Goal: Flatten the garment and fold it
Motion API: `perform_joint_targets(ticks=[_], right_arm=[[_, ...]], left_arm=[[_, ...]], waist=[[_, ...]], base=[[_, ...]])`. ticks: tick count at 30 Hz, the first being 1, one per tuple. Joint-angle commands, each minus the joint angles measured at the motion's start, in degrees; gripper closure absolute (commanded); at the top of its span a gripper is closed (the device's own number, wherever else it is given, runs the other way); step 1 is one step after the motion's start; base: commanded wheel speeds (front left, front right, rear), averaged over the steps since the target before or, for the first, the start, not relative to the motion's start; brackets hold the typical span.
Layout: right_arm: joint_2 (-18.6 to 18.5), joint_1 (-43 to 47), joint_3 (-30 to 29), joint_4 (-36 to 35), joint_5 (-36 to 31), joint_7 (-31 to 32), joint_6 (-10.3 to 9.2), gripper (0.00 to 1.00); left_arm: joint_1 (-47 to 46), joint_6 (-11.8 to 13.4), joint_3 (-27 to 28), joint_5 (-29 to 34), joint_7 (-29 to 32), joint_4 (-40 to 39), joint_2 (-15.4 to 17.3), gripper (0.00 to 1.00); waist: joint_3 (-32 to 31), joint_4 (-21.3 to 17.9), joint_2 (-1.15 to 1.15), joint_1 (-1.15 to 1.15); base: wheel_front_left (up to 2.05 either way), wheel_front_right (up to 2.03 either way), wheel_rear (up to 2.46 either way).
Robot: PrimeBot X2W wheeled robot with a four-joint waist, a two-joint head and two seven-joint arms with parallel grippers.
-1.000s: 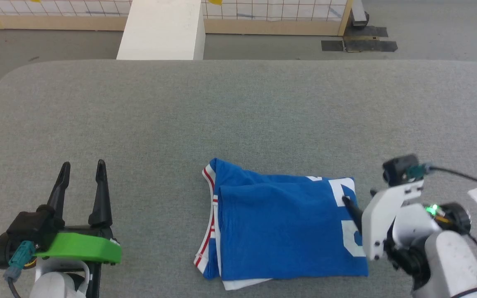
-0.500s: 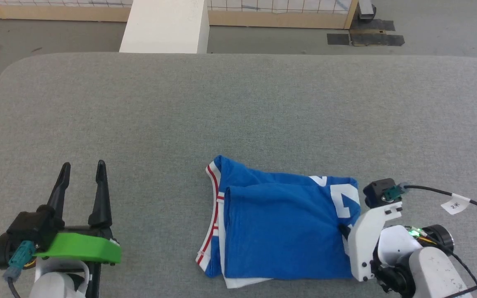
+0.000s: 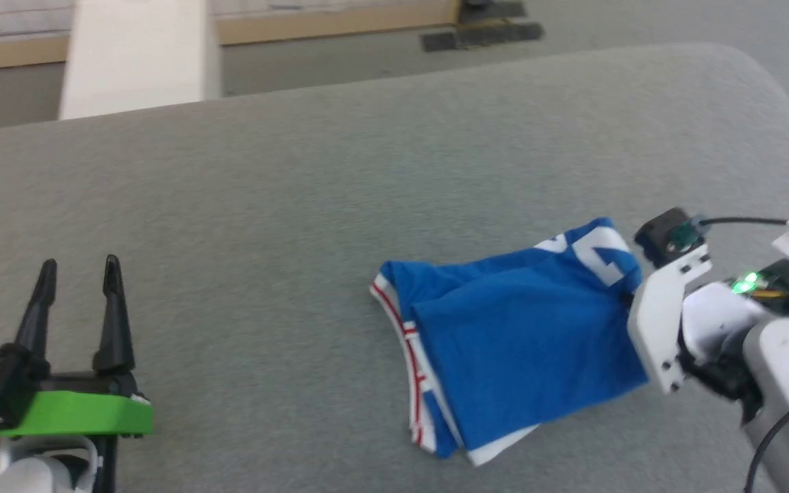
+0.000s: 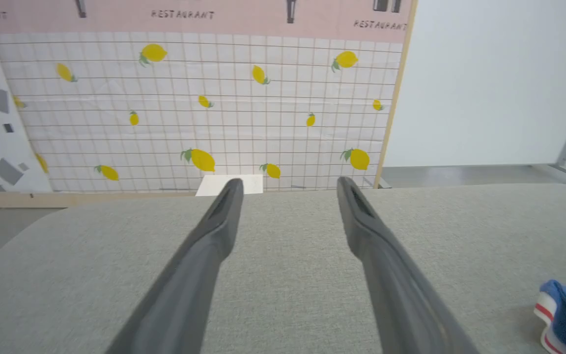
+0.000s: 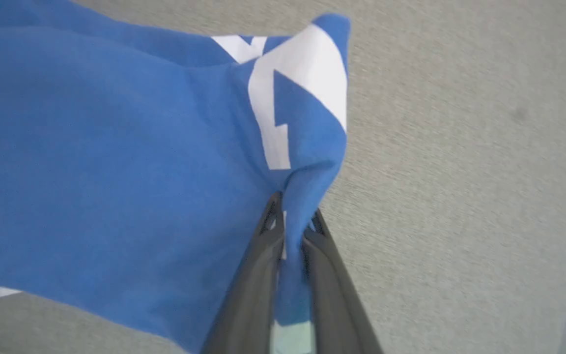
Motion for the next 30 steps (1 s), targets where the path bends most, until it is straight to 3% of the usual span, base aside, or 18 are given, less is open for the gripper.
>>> perform_joint_targets(ticks=[1,6,10,17,26,27,28,30], right_arm=[[-1.2,-1.9,0.2,0.5,0.7,-0.3,-0.10,1.00],[-4.5,-7.9,-0.2,4.7,1.3,-2.7,-0.10,1.00],[-5.8,-11.4,-2.1,9.1,0.7,-5.4,-0.10,1.00],[-6.1,-15.5,-11.6,16.6,-3.4,-10.6,-0.10,1.00],[-1.6,-19.4,-27.6,21.3,-12.4,-16.3,-0.10,1.00],[-1.1,-19.6,-28.5,21.5,-13.3,-16.5,-0.10,0.66],[-0.5,-19.9,-29.9,21.8,-14.5,-16.5,-0.10,0.00],[0.2,-20.2,-32.0,21.9,-16.6,-16.6,-0.10,0.00]], left_arm=[[0.2,-0.2,0.4,-0.3,0.2,-0.8,1.0,0.00],[0.6,0.5,2.8,-0.7,2.2,-5.2,3.5,0.00],[1.5,1.2,5.2,-0.8,4.5,-9.9,5.8,0.00],[2.6,1.8,9.2,-1.7,7.7,-16.3,9.0,0.00],[3.4,2.2,12.2,-2.7,9.7,-20.3,11.3,0.00],[3.5,2.2,12.4,-2.8,9.8,-20.4,11.3,0.00],[3.5,2.2,12.5,-2.9,9.8,-20.4,11.4,0.00],[3.6,2.3,12.6,-3.1,9.6,-20.2,11.4,0.00]], waist=[[6.2,-11.3,0.00,0.00],[10.9,-16.7,0.00,0.00],[14.8,-18.2,0.00,0.00],[20.8,-17.3,0.00,0.00],[25.4,-14.8,0.00,0.00],[25.5,-14.6,0.00,0.00],[25.5,-14.5,0.00,0.00],[25.2,-14.1,0.00,0.00]], base=[[0.00,0.00,0.00],[0.00,0.00,0.00],[0.00,0.00,0.00],[0.00,0.00,0.00],[0.00,0.00,0.00],[0.00,0.00,0.00],[0.00,0.00,0.00],[0.00,0.00,0.00]])
